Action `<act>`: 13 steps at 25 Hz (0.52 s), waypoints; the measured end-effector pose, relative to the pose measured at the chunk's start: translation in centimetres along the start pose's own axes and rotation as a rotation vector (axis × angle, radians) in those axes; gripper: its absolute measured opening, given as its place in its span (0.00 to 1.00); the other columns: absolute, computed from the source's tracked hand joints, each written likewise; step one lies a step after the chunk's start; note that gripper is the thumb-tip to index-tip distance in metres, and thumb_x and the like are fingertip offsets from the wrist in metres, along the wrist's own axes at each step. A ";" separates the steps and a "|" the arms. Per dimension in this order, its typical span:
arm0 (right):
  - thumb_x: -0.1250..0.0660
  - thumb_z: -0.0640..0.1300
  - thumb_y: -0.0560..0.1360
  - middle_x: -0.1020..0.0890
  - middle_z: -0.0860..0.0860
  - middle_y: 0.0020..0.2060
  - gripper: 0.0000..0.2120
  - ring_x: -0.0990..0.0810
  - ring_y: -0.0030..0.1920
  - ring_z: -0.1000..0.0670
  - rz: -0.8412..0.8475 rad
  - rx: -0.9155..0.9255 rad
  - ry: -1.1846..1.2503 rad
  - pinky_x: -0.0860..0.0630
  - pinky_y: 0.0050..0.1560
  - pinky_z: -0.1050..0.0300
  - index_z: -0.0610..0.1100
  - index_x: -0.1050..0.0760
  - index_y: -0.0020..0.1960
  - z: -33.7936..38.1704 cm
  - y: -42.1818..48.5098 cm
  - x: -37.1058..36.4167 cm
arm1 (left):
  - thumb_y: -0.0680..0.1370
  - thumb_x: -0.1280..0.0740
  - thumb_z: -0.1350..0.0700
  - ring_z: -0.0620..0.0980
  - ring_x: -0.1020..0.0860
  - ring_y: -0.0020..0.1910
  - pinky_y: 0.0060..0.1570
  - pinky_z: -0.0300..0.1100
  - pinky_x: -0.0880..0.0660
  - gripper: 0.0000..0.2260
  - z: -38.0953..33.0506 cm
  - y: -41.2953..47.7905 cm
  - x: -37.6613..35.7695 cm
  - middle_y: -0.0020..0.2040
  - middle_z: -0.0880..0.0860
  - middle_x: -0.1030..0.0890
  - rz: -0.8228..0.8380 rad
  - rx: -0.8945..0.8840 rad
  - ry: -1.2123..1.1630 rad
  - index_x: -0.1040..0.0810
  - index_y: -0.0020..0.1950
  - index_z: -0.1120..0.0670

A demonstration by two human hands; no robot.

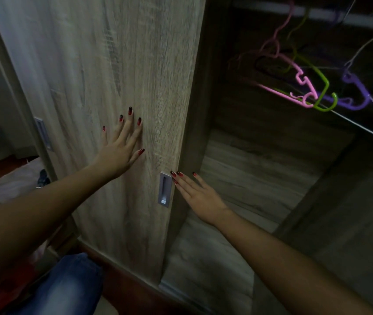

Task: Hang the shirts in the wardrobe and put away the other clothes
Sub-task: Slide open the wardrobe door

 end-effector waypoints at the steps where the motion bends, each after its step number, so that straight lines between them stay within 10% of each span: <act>1: 0.42 0.39 0.76 0.51 0.42 0.77 0.32 0.50 0.77 0.44 0.000 -0.002 0.012 0.46 0.75 0.42 0.38 0.50 0.76 0.1 0.2 0.0 | 0.79 0.49 0.41 0.57 0.63 0.76 0.72 0.66 0.56 0.34 0.3 0.0 0.0 0.76 0.54 0.69 0.007 0.008 0.000 0.66 0.76 0.49; 13: 0.46 0.35 0.77 0.55 0.43 0.77 0.30 0.54 0.77 0.46 0.049 0.059 0.151 0.53 0.76 0.45 0.39 0.54 0.77 1.0 1.2 2.3 | 0.79 0.49 0.40 0.57 0.63 0.76 0.71 0.70 0.54 0.33 1.2 -0.5 0.6 0.77 0.52 0.68 0.053 0.102 0.023 0.67 0.75 0.47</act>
Point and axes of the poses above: each hand's wrist, its own y-axis towards the middle knuckle, its own x-axis out of the back of the hand, z = x × y, the point moved 10 cm from there along y, towards the middle knuckle
